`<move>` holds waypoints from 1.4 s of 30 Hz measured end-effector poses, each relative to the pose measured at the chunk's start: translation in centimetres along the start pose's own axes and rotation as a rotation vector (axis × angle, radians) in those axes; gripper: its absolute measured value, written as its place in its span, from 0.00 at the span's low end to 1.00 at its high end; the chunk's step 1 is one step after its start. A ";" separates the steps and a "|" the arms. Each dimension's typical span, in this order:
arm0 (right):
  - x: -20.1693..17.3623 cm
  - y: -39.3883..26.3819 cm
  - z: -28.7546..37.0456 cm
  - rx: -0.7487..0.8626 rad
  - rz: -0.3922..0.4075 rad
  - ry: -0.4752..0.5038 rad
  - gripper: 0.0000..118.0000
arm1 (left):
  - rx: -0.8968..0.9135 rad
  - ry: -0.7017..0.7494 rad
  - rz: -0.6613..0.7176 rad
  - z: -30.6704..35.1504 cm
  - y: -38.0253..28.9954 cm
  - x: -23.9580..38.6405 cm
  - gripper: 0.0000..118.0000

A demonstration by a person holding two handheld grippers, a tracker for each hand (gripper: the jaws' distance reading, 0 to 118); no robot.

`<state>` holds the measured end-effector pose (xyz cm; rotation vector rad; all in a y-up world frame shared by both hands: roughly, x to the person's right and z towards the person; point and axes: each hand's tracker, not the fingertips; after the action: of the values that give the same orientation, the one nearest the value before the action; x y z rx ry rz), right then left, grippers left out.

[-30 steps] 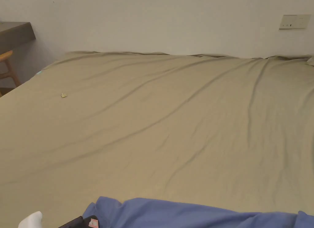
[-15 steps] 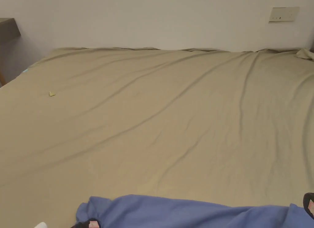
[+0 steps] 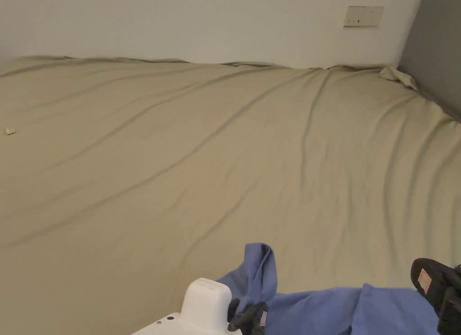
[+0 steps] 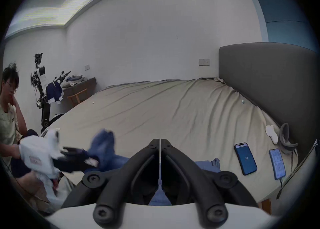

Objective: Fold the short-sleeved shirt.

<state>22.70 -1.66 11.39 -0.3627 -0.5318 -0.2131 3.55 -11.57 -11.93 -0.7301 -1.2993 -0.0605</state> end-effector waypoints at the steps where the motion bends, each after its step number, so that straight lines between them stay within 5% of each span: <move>1: 0.3 -0.1 0.2 0.001 -0.006 -0.011 0.03 | -0.026 0.013 0.017 -1.6 -0.6 0.6 0.09; 5: 1.2 -0.6 0.6 -0.009 -0.022 -0.032 0.03 | -0.091 0.000 0.065 -5.8 -2.8 0.7 0.13; 6: 1.5 -0.7 0.6 -0.012 -0.026 -0.035 0.03 | -0.100 0.002 0.098 -6.3 -3.3 0.5 0.23; 7: 1.8 -0.8 0.6 -0.017 -0.031 -0.037 0.03 | -0.117 -0.007 0.132 -6.5 -3.6 0.2 0.55; 8: 1.9 -0.9 0.6 -0.019 -0.035 -0.037 0.03 | -0.129 0.002 0.184 -6.3 -3.6 -0.1 0.76; 12: 2.2 -1.1 0.5 -0.022 -0.046 -0.043 0.03 | 0.027 -0.085 0.362 -1.4 -2.4 -2.0 0.78; 17: 1.7 -1.1 0.2 -0.034 -0.040 -0.030 0.03 | 0.135 0.026 0.429 0.7 -2.7 -5.7 0.56; 18: 1.5 -1.1 0.2 -0.035 -0.033 -0.023 0.03 | 0.101 0.030 0.437 0.0 -2.8 -6.3 0.23; 19: 1.4 -1.1 0.1 -0.036 -0.029 -0.017 0.03 | 0.084 0.031 0.443 -0.9 -3.0 -6.5 0.00; 31: 1.1 -1.3 1.6 -0.045 -0.029 -0.022 0.03 | -0.173 -0.263 0.376 -11.2 -7.3 0.1 0.00; 38: 0.8 -1.5 1.0 -0.059 -0.022 -0.010 0.03 | -0.036 -0.280 0.445 -6.2 -4.8 -1.9 0.00; 39: 0.7 -1.4 0.7 -0.061 -0.020 -0.007 0.03 | -0.001 -0.302 0.458 -4.4 -4.2 -3.0 0.09; 42: 0.4 -1.3 0.0 -0.062 -0.018 0.009 0.03 | 0.062 -0.300 0.529 0.6 -3.6 -7.3 0.81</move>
<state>22.65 -2.88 12.00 -0.4174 -0.5209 -0.2488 -0.70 -16.66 -16.73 -1.0358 -1.3425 0.5315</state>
